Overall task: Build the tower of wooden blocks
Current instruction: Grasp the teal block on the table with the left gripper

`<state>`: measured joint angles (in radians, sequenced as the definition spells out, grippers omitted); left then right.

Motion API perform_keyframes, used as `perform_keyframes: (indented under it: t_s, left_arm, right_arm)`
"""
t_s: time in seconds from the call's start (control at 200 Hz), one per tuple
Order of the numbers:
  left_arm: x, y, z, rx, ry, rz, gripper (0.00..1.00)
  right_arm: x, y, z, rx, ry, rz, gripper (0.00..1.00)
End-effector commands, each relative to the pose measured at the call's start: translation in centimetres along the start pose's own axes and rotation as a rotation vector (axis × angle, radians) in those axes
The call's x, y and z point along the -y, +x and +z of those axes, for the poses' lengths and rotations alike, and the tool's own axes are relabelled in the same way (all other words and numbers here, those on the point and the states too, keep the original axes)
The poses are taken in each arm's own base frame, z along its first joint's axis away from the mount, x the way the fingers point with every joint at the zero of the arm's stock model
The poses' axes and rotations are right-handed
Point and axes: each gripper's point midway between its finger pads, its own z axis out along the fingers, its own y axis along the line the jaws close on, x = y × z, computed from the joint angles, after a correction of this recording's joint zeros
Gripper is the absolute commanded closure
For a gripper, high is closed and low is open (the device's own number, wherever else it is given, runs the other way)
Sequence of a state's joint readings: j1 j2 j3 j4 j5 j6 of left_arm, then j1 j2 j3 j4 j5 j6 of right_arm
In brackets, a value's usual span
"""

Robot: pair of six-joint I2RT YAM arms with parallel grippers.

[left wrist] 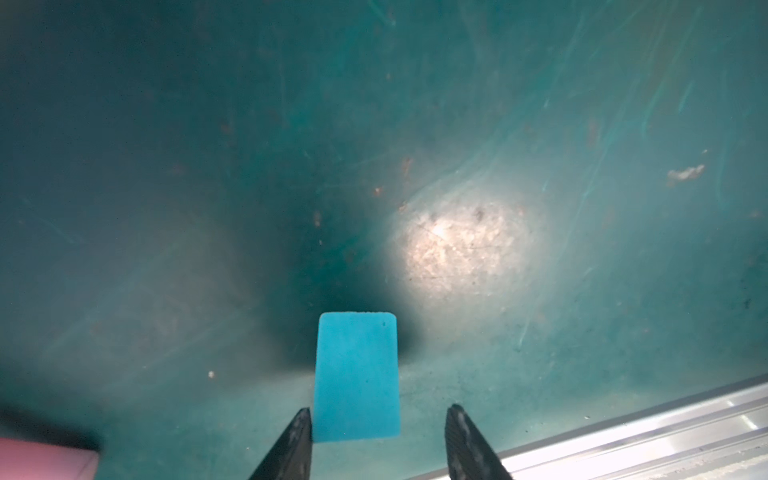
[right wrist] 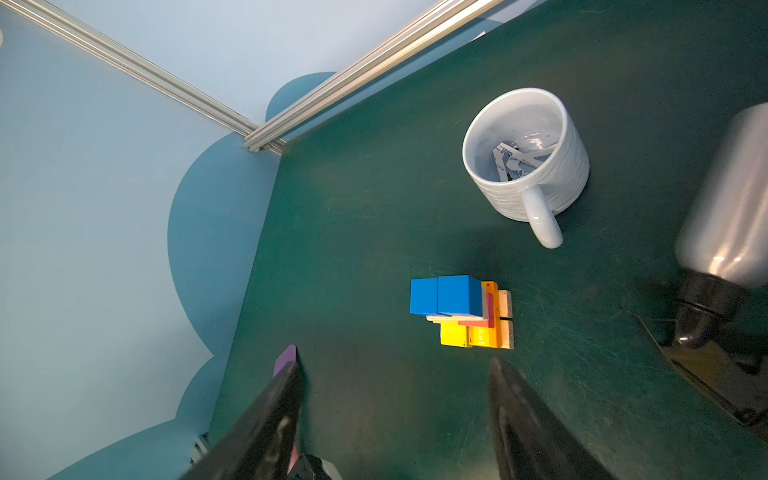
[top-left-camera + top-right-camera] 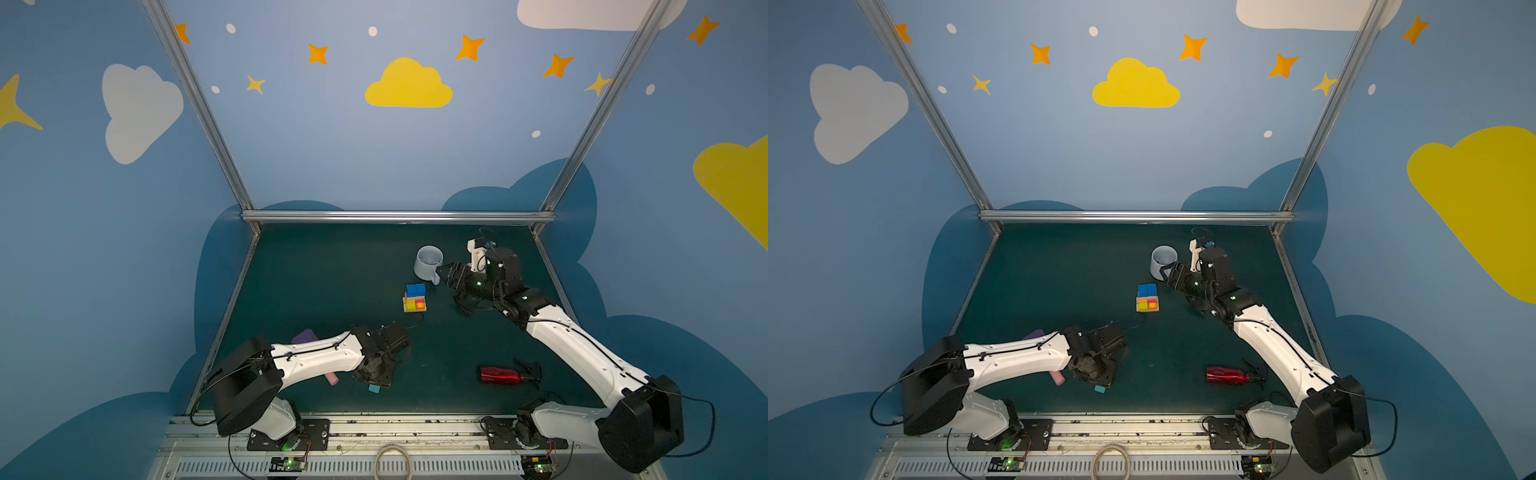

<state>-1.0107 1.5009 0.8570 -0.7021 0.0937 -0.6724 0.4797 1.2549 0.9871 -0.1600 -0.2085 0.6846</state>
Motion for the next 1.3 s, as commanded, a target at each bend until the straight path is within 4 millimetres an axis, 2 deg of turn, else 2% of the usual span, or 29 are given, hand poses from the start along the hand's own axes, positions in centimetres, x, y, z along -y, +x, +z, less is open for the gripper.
perform_keyframes:
  t_s: [0.0,0.476,1.106,1.297]
  left_arm:
    - [-0.5,0.6,0.5,-0.017,-0.015,-0.017,0.49]
    - [-1.3,0.3,0.9,0.003,-0.061,-0.042,0.59]
    - [-1.5,0.5,1.4,-0.005,-0.070,-0.053,0.60]
    - [-1.8,0.3,1.4,0.002,-0.089,-0.066,0.65]
  right_arm:
    - [-0.2,0.3,0.5,-0.011,-0.018,0.005,0.31]
    - [0.0,0.6,0.7,-0.019,-0.013,0.006,0.31]
    - [0.0,0.7,0.8,-0.023,-0.013,0.006,0.31]
    - [0.2,0.8,0.7,-0.023,-0.008,0.006,0.31]
